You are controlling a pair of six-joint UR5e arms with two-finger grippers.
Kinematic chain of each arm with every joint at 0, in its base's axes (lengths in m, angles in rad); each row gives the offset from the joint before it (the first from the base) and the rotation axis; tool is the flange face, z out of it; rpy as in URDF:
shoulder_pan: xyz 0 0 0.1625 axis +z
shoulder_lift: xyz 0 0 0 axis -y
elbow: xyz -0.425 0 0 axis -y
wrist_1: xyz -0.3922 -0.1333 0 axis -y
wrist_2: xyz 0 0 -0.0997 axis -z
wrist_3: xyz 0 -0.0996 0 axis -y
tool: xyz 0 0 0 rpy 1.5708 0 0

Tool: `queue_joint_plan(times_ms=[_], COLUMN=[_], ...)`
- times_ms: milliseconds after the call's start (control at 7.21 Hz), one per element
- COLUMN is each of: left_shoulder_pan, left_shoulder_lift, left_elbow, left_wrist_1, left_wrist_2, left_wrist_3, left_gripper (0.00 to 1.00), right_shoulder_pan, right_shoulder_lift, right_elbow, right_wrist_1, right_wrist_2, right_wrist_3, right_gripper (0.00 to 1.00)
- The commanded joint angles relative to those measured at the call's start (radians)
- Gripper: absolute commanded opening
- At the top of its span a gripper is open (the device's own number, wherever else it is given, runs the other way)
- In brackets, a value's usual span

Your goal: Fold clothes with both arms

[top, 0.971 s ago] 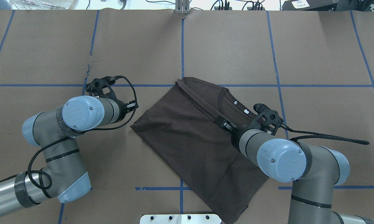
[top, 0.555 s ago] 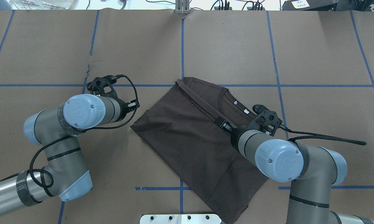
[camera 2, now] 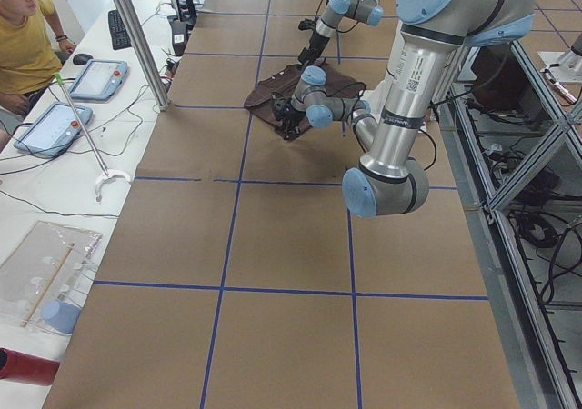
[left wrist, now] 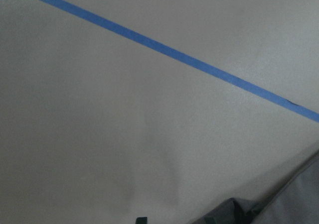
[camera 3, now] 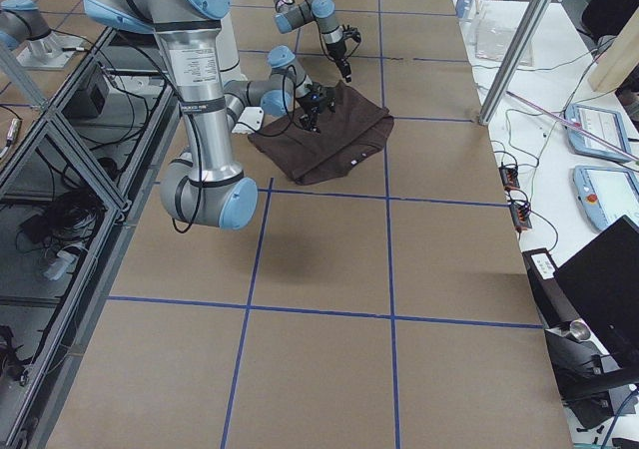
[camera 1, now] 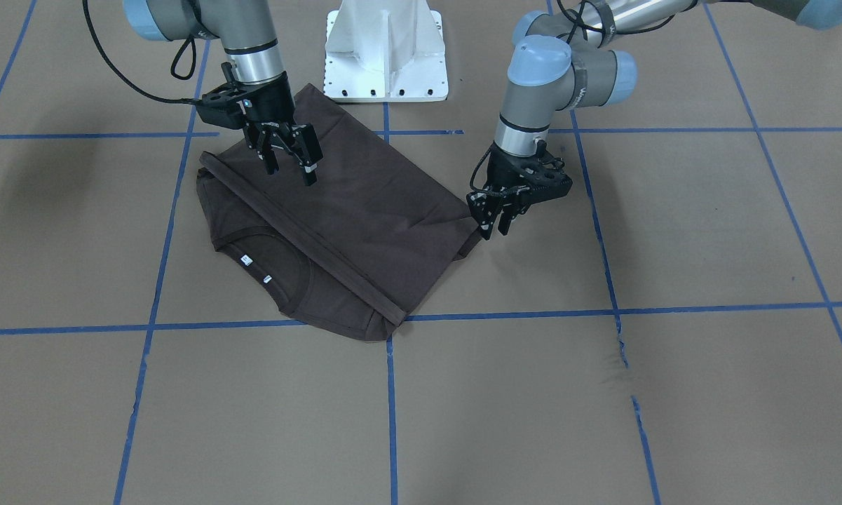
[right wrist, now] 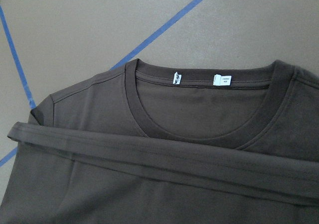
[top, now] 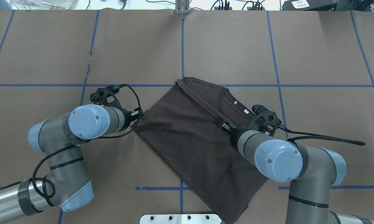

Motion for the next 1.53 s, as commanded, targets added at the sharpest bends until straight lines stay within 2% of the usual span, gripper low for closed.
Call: queue_joint_plan(times_ms=[0,278,416,555,694,971,1388], left_shoulder_pan=[0.026,0.044,0.046,0.048,0.049,0.032,-0.044], left_shoulder_lift=[0.002,0.005,0.003,-0.004,0.0,0.0,0.002], left_elbow=[-0.002,-0.002,0.0,0.001,0.001,0.001,0.018], left_wrist_1=[0.003,0.003,0.003,0.003,0.001,-0.001,-0.005], left_wrist_2=[0.002,0.003,0.005,0.003,0.005,0.008,0.008], left_wrist_3=[-0.037,-0.053,-0.063,-0.063,-0.06,-0.051,0.045], left_gripper=[0.54,0.54,0.41,0.15,0.0,0.0,0.0], right_shoulder_pan=[-0.001,-0.002,-0.002,-0.002,-0.004,-0.002,-0.002], right_shoulder_lift=[0.001,0.001,0.001,0.001,0.001,0.001,-0.001], right_elbow=[-0.001,-0.005,-0.012,-0.022,-0.033,-0.074,-0.081], right_wrist_1=[0.0,0.0,0.0,0.0,0.011,0.07,0.08], right_wrist_2=[0.0,0.0,0.0,0.0,-0.001,-0.003,-0.003], right_wrist_3=[0.0,0.005,0.005,0.003,0.002,0.002,0.0], right_gripper=[1.0,1.0,1.0,1.0,1.0,1.0,1.0])
